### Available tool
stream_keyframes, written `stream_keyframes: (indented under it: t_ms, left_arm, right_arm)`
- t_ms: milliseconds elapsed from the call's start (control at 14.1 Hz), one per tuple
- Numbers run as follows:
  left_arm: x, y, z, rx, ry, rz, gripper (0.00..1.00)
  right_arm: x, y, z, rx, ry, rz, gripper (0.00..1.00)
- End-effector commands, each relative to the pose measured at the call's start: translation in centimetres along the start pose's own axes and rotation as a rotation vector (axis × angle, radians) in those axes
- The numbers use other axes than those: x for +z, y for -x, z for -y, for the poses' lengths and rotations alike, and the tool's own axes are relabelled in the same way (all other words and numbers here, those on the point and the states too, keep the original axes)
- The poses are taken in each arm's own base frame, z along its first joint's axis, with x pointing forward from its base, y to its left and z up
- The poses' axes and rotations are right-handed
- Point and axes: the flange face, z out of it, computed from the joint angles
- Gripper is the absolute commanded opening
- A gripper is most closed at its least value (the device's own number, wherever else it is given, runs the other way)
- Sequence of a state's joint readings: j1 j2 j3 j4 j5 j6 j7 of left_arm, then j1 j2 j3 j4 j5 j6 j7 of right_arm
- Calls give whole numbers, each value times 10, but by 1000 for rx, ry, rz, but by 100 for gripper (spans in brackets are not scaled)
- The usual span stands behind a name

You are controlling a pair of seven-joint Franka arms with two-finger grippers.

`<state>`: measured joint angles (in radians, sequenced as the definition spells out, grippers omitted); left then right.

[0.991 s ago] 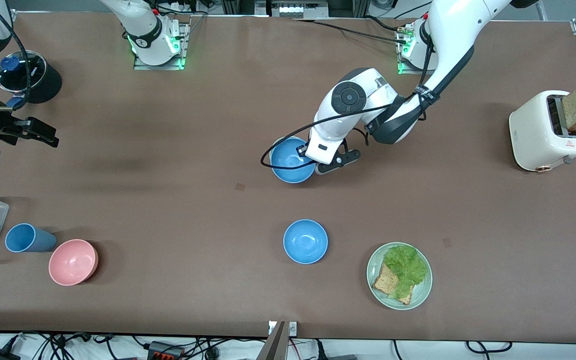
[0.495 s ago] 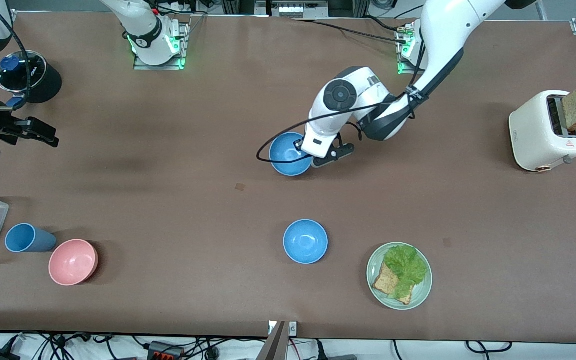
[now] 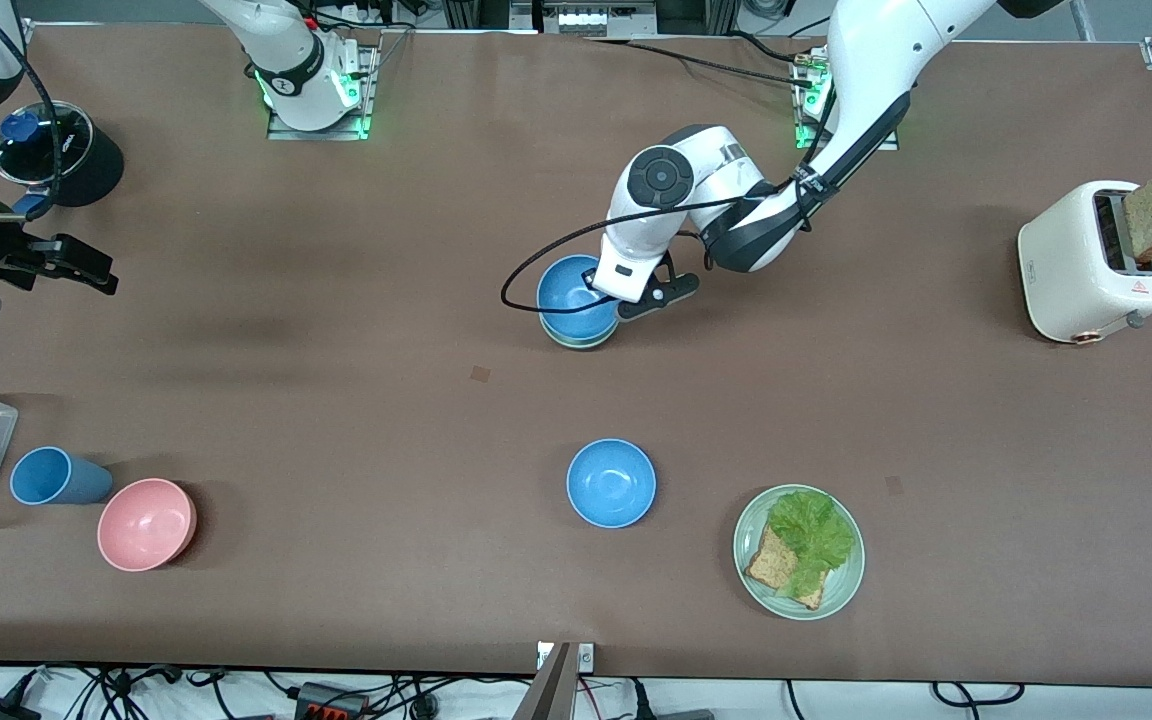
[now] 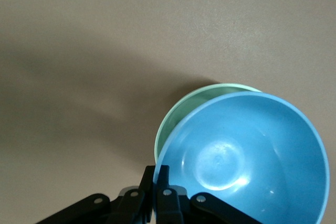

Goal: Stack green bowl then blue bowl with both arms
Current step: 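Lower the blue bowl into the green bowl and open the left gripper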

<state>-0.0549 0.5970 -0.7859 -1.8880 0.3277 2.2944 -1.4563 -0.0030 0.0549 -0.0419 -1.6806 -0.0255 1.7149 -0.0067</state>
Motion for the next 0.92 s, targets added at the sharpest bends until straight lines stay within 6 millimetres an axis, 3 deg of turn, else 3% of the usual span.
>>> stream_keyframes:
  t_ms: [0,283,425,849]
  left_arm:
    - [-3,3,-1,-15,4,-35,13]
    - [-8,-5,1,11,7,-60,45]
    - [-12,-8,3,23,-14,-64,44]
    - [-65,-36,15,108,-94,-110,45]
  right_arm:
    - [-8,4,1,-12,-6,-1,100]
    - [-7,4,1,-13,-4,-1,100]
    - [-7,4,1,-13,-4,-1,100]
    - [-8,4,-1,-11,-4,1,100]
